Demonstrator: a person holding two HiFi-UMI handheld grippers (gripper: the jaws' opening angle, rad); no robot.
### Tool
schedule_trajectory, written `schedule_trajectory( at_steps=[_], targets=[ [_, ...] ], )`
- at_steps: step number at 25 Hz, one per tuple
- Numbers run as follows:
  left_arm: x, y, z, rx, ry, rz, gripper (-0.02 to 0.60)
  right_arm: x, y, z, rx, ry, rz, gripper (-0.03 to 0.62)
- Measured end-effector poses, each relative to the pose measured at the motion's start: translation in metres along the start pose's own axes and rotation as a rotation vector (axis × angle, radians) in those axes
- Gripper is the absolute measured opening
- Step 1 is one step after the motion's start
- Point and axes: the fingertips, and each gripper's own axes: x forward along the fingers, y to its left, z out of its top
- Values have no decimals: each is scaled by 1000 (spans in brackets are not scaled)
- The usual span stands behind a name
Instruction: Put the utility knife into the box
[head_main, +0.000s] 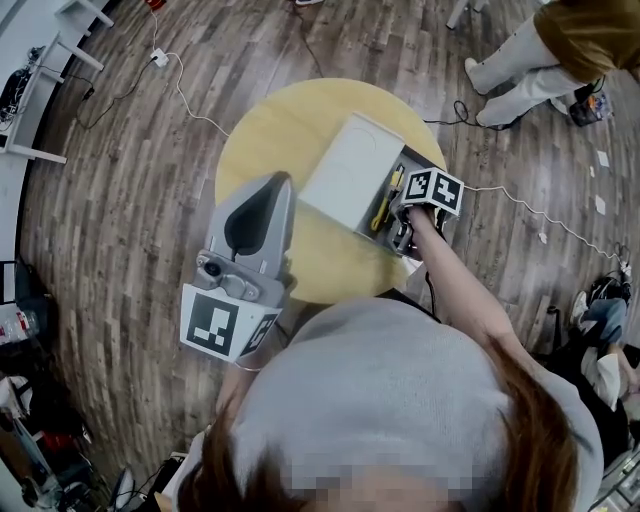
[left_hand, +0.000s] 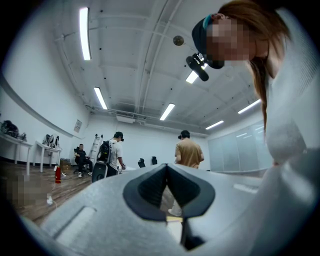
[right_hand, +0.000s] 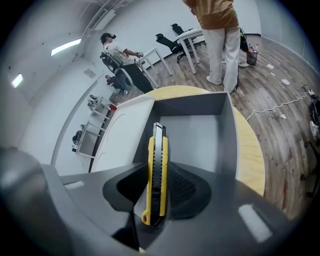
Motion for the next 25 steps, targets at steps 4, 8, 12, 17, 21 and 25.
schedule_trajectory(
  at_steps=[4,8,12,17,21,25],
  targets=[
    [-1,1,-1,-1,8,-1,3,10,-7,-3,47,33,-25,121],
    [0,1,1,2,7,0,3,16,-10,-7,47,61,-48,121],
    [-1,3,4,-1,-3,5,3,20,-11,-8,49,70,-63,121],
    [1,3,5,-3,-8,8,3,24,-9,-9,7,85,-101,121],
    [4,-1,6,-4,-15,4,3,23,-8,-8,-34,85,-128,123],
    [7,-4,7,-8,-20,-2,3,23,-9,-8,-32,88,-137,123]
  ],
)
